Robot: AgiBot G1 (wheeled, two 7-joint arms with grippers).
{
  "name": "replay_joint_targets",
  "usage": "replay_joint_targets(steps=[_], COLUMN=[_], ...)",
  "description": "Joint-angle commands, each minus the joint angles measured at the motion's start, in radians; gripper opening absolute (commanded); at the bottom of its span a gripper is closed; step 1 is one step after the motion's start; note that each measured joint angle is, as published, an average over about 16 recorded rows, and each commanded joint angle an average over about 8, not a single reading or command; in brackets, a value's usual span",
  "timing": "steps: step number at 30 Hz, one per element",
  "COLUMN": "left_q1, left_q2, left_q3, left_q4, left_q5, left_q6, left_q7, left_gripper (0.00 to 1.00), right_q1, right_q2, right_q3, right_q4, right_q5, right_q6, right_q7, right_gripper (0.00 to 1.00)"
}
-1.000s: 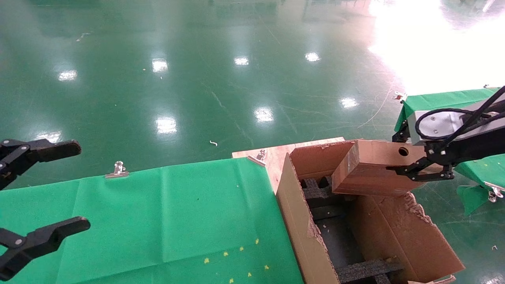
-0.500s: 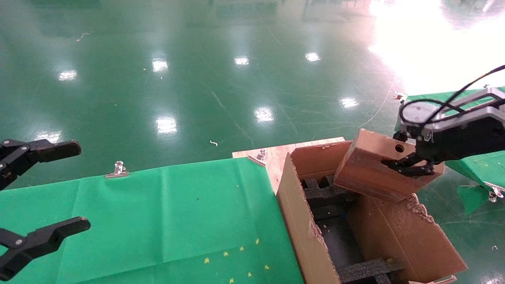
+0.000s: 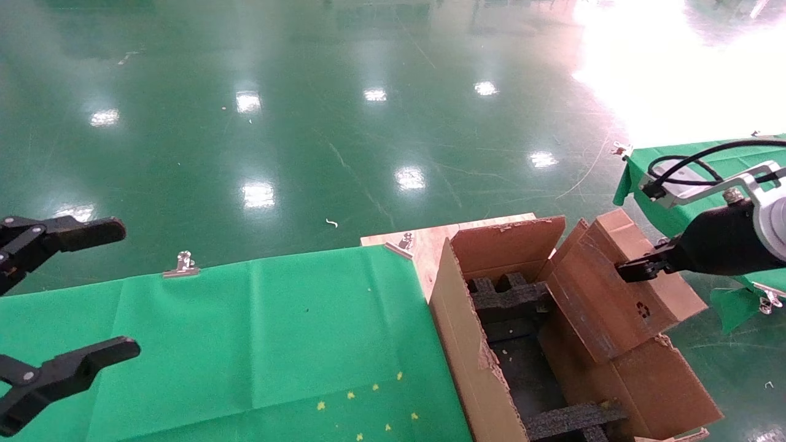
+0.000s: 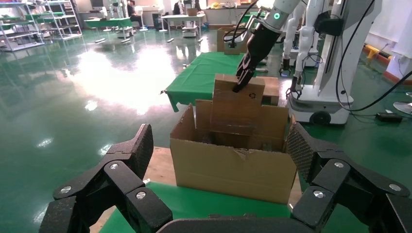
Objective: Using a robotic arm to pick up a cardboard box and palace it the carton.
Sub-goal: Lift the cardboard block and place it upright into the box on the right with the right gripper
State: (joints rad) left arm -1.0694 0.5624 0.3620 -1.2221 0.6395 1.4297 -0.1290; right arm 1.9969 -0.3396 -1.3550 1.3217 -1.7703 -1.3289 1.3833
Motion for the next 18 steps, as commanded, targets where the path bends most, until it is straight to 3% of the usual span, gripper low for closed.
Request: replay_joint_targets(steps=[1,9,18], left_q1=[0.0,0.0,0.0], left_q2=[0.0,0.0,0.0], left_q3=[0.0,0.0,0.0], left_q4=[0.0,0.0,0.0], left_q5=[0.0,0.0,0.0], left_q6=[0.0,0.0,0.0], left_q7=[0.0,0.0,0.0], left_gripper=[1.0,1.0,1.0], right_q1=[-0.007,-0.042,-0.095], right_q2=[0.004,-0.012,-0.039], right_q3=[-0.005,-0.026,-0.053], right_q4=[0.023,0.03,0.032], right_q5=[-0.019,-0.042,-0.072], right_q6=[-0.005,-0.013,0.021], right_q7=[0.097,0.255,0.334], right_gripper=[0.0,0.0,0.0])
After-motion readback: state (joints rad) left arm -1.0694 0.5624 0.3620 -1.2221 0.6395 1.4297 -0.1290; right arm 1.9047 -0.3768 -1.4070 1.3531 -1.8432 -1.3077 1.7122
